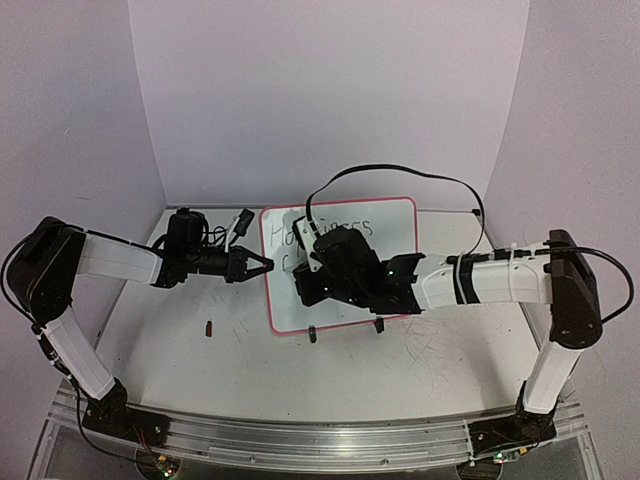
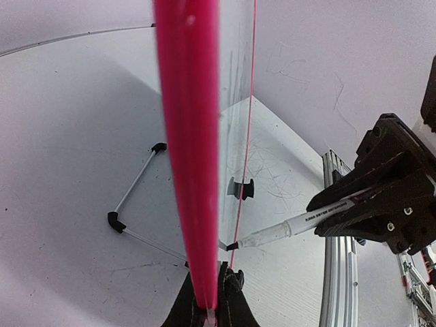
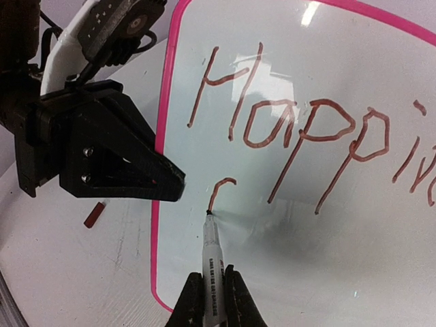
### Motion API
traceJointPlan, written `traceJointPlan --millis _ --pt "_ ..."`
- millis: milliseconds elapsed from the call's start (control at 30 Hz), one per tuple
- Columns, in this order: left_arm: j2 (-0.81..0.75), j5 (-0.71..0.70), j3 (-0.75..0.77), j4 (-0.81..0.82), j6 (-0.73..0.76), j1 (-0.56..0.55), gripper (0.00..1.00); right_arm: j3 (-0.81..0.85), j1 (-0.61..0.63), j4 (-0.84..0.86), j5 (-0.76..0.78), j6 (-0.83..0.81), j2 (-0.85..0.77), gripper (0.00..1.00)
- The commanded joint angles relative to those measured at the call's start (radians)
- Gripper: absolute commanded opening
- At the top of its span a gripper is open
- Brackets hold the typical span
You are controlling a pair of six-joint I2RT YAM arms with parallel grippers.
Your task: Write a sentence on the whiteboard
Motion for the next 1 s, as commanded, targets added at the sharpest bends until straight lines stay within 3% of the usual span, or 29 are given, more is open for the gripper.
traceJointPlan --millis 0,967 --pt "0.006 -0.100 0.026 -0.052 0.042 -0.007 0.00 -0.030 0.010 -0.014 0.001 0.028 0.000 0.00" --pt "0.007 -0.100 0.029 -0.060 0.047 -0.007 0.00 0.022 0.017 0.056 0.001 0.028 -0.004 0.00"
